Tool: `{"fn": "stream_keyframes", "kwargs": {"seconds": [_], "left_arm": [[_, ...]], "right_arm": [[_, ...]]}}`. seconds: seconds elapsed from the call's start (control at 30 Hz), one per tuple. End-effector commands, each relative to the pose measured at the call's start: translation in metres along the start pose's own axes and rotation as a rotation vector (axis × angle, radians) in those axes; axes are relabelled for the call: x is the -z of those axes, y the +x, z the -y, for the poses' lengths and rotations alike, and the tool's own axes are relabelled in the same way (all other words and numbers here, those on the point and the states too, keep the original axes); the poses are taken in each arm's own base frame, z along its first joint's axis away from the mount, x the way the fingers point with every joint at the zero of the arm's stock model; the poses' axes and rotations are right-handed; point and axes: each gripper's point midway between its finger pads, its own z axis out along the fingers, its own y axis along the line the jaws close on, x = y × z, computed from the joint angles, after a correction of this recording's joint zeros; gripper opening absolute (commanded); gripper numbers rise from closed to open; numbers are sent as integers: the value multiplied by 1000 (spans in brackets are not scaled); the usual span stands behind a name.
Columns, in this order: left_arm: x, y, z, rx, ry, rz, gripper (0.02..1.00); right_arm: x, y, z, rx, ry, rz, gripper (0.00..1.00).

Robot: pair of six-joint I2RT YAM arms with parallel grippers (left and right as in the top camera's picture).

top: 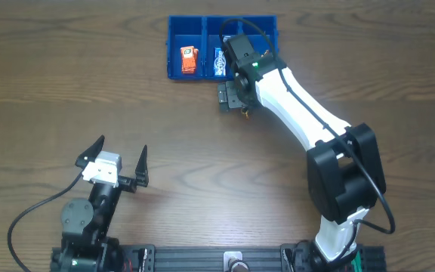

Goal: Sort Candies Into Trays

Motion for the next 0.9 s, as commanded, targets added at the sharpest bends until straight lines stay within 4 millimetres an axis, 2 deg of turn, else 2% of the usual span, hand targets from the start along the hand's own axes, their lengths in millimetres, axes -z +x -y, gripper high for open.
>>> {"fn": "stream_keyframes", "kwargs": {"seconds": [0.03,0.33,0.47,0.9], "left_arm": [[0,17,1,2,6,-55,996],[0,17,1,2,6,-55,996],[0,17,1,2,6,-55,996],[0,17,1,2,6,-55,996]], "right_arm": [[-15,3,2,-19,9,-6,963],[-52,16,4,-63,36,-77,899],[-55,23,6,-81,47,-103,851],[-62,21,10,-91,57,-101,706]]}}
